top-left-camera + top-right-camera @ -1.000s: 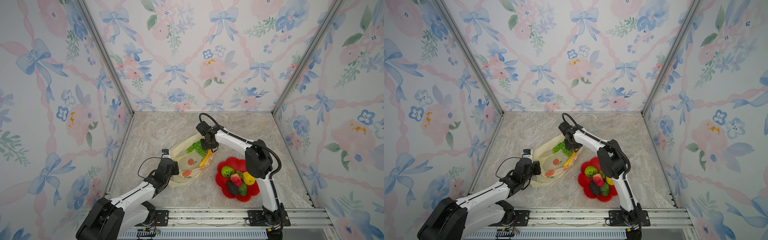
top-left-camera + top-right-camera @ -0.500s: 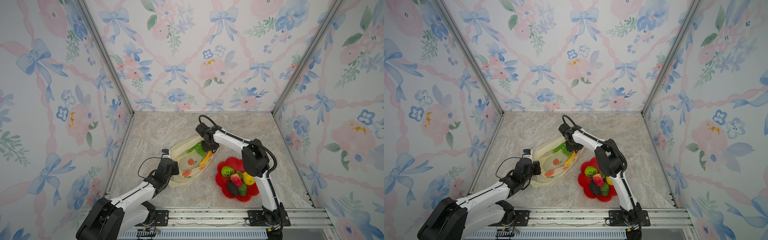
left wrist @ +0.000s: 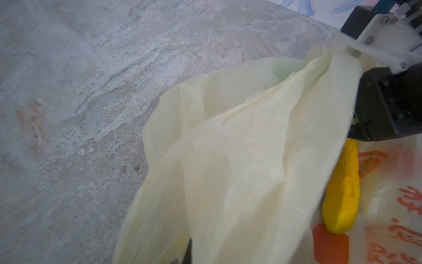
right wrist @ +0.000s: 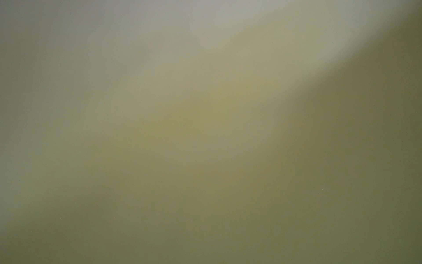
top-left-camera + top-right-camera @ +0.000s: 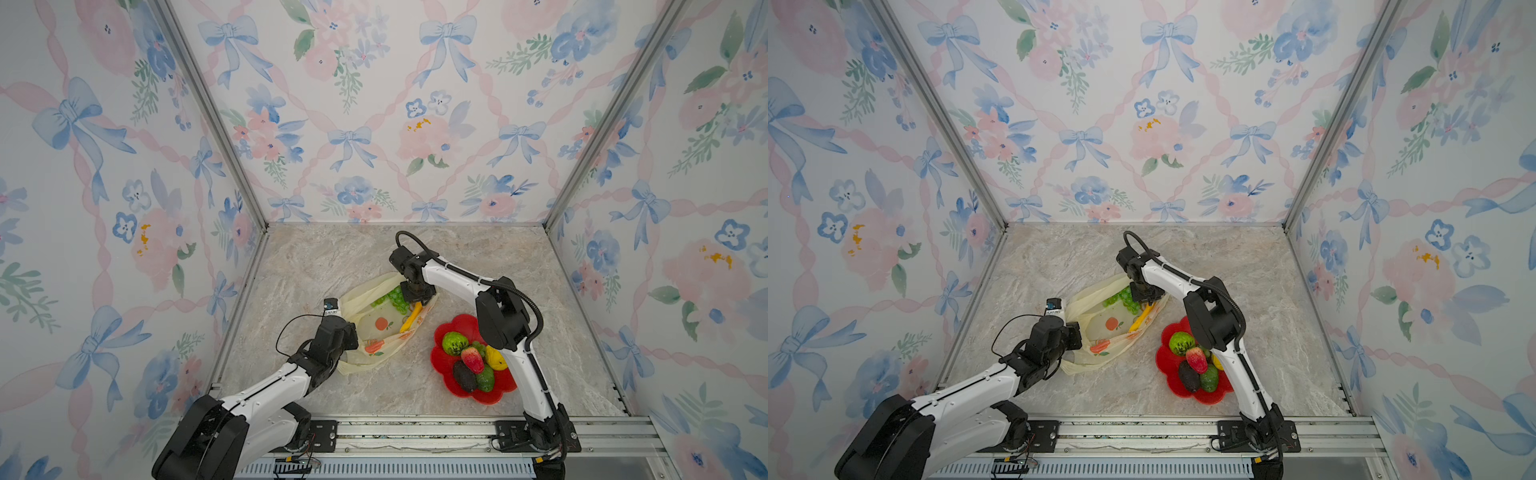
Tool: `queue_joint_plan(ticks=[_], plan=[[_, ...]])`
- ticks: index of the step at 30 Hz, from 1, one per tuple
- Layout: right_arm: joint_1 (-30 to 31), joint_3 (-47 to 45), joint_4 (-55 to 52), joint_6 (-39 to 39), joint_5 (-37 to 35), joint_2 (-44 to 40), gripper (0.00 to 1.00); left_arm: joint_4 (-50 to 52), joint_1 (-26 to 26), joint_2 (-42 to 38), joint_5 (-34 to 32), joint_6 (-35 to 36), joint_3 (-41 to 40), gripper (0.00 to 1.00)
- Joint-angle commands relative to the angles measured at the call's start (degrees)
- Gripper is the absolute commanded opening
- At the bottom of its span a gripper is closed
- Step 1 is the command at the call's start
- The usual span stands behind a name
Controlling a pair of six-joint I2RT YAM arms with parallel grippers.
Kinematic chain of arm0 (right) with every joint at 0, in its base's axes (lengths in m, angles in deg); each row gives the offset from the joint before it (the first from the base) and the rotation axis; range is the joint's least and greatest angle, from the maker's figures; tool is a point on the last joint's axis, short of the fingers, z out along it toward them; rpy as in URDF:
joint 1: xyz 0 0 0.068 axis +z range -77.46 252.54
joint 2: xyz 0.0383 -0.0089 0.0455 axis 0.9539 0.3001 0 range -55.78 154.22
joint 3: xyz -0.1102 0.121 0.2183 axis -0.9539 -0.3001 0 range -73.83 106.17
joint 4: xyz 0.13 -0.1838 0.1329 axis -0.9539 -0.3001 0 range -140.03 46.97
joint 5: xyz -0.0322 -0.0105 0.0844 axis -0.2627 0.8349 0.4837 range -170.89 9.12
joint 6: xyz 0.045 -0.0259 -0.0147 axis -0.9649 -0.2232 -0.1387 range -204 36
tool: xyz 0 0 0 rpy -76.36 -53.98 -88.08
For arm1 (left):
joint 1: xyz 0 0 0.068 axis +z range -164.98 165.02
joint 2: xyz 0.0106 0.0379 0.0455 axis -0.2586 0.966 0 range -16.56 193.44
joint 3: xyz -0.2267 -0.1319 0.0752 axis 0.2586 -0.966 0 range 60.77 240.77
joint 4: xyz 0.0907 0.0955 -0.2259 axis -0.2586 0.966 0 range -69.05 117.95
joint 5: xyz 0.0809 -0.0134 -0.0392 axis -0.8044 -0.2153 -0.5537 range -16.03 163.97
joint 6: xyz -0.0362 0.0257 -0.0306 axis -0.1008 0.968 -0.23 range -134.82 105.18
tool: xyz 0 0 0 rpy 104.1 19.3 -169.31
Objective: Take fruits out of the plastic bag
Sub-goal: Pick up the fruit from the plastic bag.
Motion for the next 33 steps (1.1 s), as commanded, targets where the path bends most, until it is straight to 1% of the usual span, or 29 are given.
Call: queue_joint_plan(ticks=[1, 5, 12, 21, 29, 33], plan=[[0.48, 1.10, -1.71, -0.10, -0.75, -1.30, 0.26, 0.32, -0.31, 0.25, -0.87, 0.89, 1.28, 0.03], [1.41, 0.00, -1.21, -0.41, -2.00, -3.56, 0.23, 0.31, -0.33, 0.62, -0.69, 0.89, 1.44, 0.04], [2.85, -1.69, 0.23, -0.59, -1.95, -6.86, 0.21, 0.34, -0.31, 1.26, -0.53, 0.92, 1.65, 0.03], [4.62, -3.85, 0.75, -0.88, -1.58, -11.21, 0.21, 0.27, -0.28, 1.76, -0.79, 1.05, 1.82, 0.03], [6.95, -4.80, -0.01, -1.15, 1.17, -14.81, 0.21, 0.32, -0.32, 1.79, -0.85, 1.16, 1.81, 0.03], [7.78, -8.48, -0.76, -2.27, 1.60, -19.08, 0.21, 0.32, -0.27, 1.68, -1.14, 1.20, 1.60, 0.03]])
